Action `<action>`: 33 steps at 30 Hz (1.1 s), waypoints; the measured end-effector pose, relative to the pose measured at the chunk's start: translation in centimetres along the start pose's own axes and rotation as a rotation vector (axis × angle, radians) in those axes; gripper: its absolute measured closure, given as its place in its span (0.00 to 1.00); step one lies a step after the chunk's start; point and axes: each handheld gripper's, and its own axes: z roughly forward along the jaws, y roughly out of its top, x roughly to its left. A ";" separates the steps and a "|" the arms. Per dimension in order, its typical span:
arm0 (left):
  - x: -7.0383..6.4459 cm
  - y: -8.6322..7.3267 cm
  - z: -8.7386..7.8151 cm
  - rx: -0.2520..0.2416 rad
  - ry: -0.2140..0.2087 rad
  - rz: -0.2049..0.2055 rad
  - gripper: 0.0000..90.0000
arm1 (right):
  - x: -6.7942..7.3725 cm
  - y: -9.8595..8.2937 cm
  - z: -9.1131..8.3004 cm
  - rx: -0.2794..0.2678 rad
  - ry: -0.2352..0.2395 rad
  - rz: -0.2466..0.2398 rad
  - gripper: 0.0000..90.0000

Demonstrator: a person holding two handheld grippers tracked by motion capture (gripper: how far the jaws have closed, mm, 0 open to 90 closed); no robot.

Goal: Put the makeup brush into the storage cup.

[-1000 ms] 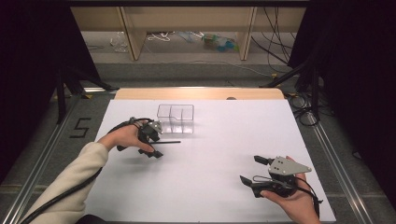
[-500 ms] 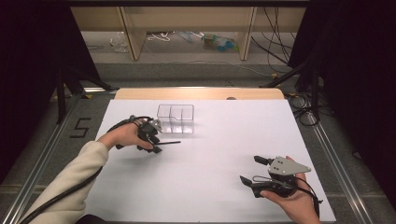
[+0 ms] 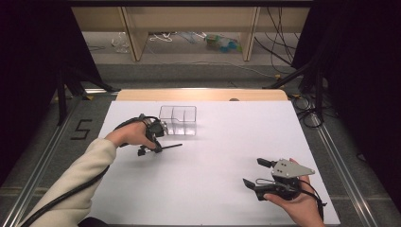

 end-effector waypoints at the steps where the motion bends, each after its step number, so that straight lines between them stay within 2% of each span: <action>1: 0.0 0.2 0.0 0.013 0.000 0.005 0.89 | 0.0 0.0 0.0 0.000 0.000 -0.001 0.19; 4: -0.2 0.4 0.0 0.033 -0.008 -0.019 0.94 | 0.0 0.0 0.0 0.000 -0.001 -0.001 0.19; 5: -0.1 0.5 0.0 0.039 0.001 0.006 0.94 | 0.0 0.0 0.0 0.000 -0.005 0.000 0.19; 12: -0.3 0.6 0.1 0.047 0.009 0.025 0.95 | 0.0 -0.1 0.0 0.003 -0.005 -0.001 0.19; 13: -0.4 0.6 0.1 0.047 0.002 0.012 0.95 | 0.0 -0.1 0.1 -0.004 -0.007 -0.004 0.19; 14: -0.3 0.6 0.0 0.046 0.014 0.038 0.95 | 0.0 -0.1 0.1 0.002 -0.003 -0.007 0.19; 18: -0.6 0.4 0.0 0.055 0.004 0.035 0.95 | 0.0 -0.1 0.1 0.004 0.001 -0.005 0.19; 20: -0.6 0.3 -0.2 0.059 0.010 0.053 0.95 | 0.0 -0.1 0.1 0.006 0.003 -0.005 0.19; 26: -0.9 -0.2 -1.0 0.035 0.016 0.051 0.95 | 0.0 -0.1 0.2 0.010 0.001 -0.006 0.19; 32: -1.8 -0.3 -1.9 0.017 0.019 0.084 0.95 | 0.1 -0.1 0.3 0.011 0.011 -0.009 0.19; 33: -2.0 -0.3 -2.0 0.014 0.019 0.087 0.95 | 0.1 0.0 0.2 0.025 0.004 -0.018 0.19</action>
